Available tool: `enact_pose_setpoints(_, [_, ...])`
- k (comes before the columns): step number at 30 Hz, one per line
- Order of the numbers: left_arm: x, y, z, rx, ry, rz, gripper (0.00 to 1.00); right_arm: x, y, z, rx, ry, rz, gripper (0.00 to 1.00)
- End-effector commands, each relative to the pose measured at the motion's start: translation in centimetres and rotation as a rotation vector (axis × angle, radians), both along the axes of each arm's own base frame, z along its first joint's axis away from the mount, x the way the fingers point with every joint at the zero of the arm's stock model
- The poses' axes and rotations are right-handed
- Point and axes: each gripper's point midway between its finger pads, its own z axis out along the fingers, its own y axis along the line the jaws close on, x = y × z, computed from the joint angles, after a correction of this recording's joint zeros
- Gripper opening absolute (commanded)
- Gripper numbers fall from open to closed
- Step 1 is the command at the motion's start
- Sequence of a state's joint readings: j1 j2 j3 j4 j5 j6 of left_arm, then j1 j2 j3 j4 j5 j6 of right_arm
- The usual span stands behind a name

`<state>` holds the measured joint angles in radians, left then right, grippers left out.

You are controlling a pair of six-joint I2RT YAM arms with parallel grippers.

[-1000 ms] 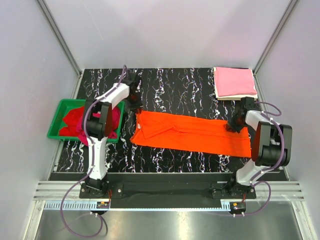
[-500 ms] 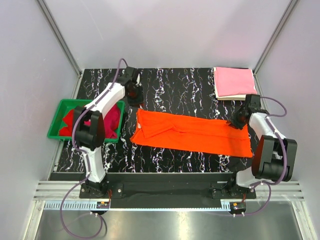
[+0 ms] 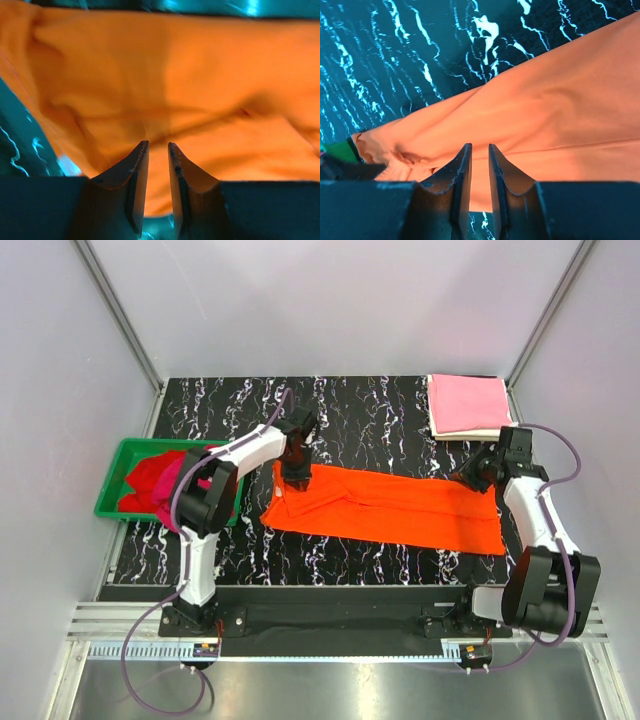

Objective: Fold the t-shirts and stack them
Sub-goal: Fold the tshirt

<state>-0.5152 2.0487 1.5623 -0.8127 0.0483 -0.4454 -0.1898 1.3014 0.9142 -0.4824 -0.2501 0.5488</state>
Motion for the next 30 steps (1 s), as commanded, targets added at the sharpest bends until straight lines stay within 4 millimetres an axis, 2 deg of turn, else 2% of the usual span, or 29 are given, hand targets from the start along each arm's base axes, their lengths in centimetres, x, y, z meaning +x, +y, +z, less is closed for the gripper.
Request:
enact_pose_setpoints(1, [3.1, 0.9, -0.2, 0.053, -0.073, 0.063, 0.27, 0.0, 0.4, 2.1, -0.013, -0.089, 0.039, 0.27])
enact_pose_setpoints(5, [3.6, 2.0, -2.6, 0.127, -0.057, 0.092, 0.26, -0.3, 0.0, 1.8, -0.035, -0.092, 0.018, 0.27])
enact_pose_setpoints(10, [5.3, 2.9, -3.8, 0.14, -0.051, 0.129, 0.26, -0.5, -0.4, 2.3, -0.059, -0.117, 0.002, 0.26])
enact_pose_setpoints(16, [9.1, 3.4, -4.6, 0.084, -0.06, 0.177, 0.27, -0.4, -1.2, 3.2, -0.089, -0.175, -0.052, 0.26])
enact_pose_setpoints(19, [11.6, 3.0, -4.6, 0.05, -0.086, 0.184, 0.27, -0.6, -1.5, 3.6, -0.104, -0.192, -0.069, 0.26])
enact_pose_setpoints(20, [13.5, 2.8, -4.3, 0.025, -0.115, 0.192, 0.28, -0.7, -1.5, 3.6, -0.102, -0.198, -0.074, 0.26])
enact_pose_setpoints(22, [15.8, 2.4, -3.9, -0.014, -0.154, 0.195, 0.28, -0.7, -1.3, 4.3, -0.088, -0.224, -0.075, 0.26])
enact_pose_setpoints(23, [18.5, 1.7, -3.0, -0.047, -0.212, 0.198, 0.28, -0.6, -1.1, 4.3, -0.08, -0.228, -0.07, 0.26])
enact_pose_setpoints(24, [19.9, 1.2, -2.4, -0.094, -0.236, 0.199, 0.29, -0.6, -0.8, 4.6, -0.069, -0.239, -0.061, 0.26])
enact_pose_setpoints(25, [22.8, 0.8, -0.9, -0.165, -0.307, 0.217, 0.3, -0.5, -0.8, 4.8, -0.068, -0.248, -0.061, 0.26])
enact_pose_setpoints(26, [23.7, -0.5, 0.2, -0.269, -0.319, 0.198, 0.3, -0.5, -0.8, 4.8, -0.067, -0.246, -0.06, 0.26])
enact_pose_setpoints(28, [26.3, -1.5, 2.4, -0.425, -0.397, 0.226, 0.33, -0.8, -0.6, 4.8, -0.066, -0.232, -0.047, 0.27])
enact_pose_setpoints(30, [27.3, -3.0, 6.8, -0.559, -0.483, 0.186, 0.35, -0.9, -0.7, 5.6, -0.08, -0.24, -0.037, 0.27])
